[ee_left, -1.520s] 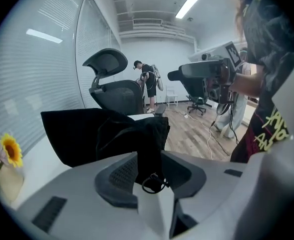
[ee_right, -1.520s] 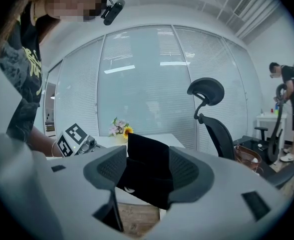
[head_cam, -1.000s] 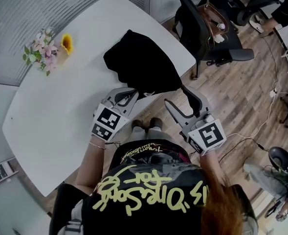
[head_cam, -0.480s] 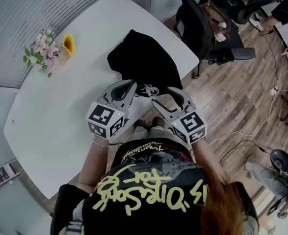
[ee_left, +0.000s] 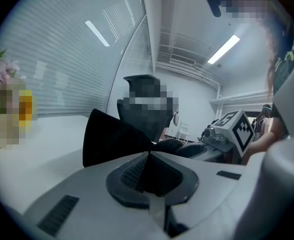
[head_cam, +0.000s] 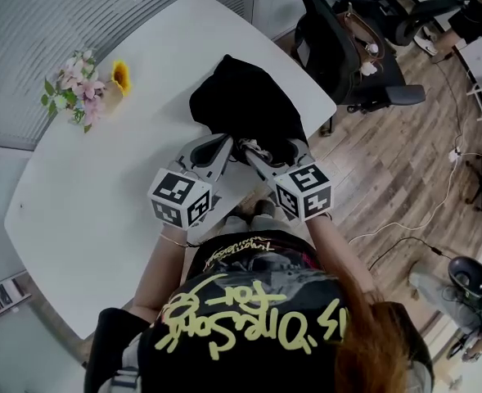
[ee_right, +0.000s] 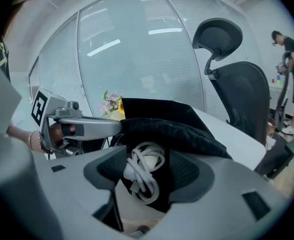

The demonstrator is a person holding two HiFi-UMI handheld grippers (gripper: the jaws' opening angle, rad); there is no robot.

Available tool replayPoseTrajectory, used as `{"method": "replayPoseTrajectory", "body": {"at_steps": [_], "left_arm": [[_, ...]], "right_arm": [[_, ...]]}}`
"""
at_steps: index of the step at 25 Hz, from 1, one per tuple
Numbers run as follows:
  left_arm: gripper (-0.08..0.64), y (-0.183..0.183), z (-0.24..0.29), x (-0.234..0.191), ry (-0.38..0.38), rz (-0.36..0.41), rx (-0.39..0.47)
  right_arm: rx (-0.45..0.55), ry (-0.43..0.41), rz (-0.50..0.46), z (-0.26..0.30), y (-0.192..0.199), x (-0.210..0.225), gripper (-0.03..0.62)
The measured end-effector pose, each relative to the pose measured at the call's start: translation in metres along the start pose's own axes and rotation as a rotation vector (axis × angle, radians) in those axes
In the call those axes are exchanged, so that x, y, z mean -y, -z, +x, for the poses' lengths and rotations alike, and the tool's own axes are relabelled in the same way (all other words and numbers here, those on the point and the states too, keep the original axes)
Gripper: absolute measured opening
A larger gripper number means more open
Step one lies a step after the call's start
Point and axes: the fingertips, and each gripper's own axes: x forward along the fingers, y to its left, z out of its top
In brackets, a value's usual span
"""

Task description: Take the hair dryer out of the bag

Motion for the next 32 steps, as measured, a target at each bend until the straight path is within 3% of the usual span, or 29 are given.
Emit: {"method": "replayPoseTrajectory", "body": {"at_steps": [9,15,19,27,32], "left_arm": [[0.002,0.004,-0.006,-0.005,0.060,-0.014,0.008],[0.002,0.011,-0.012,-0.005,0.092,-0.008,-0.001],[0.002,0.014,-0.015,-0.007,0.111,-0.015,-0.002],[0.002,0.012,-0.020,-0.012,0.138,-0.095,0.034],[0.002,0.011,-0.022,-0.022,0.122,-0.181,0.050]], "right_arm": [[-0.078,0.095,0.092,0.027,0.001,0.003,0.281],[-0.161,0.154,0.028,0.047,0.012,0.000,0.305],[-0.163,0.139,0.019,0.059,0.013,-0.006,0.305],[-0.145,0.143,-0.093,0.064,-0.002,-0.012,0.307],[-0.110,0.129,0.009,0.075,-0.004,-0.008,0.315]]}}
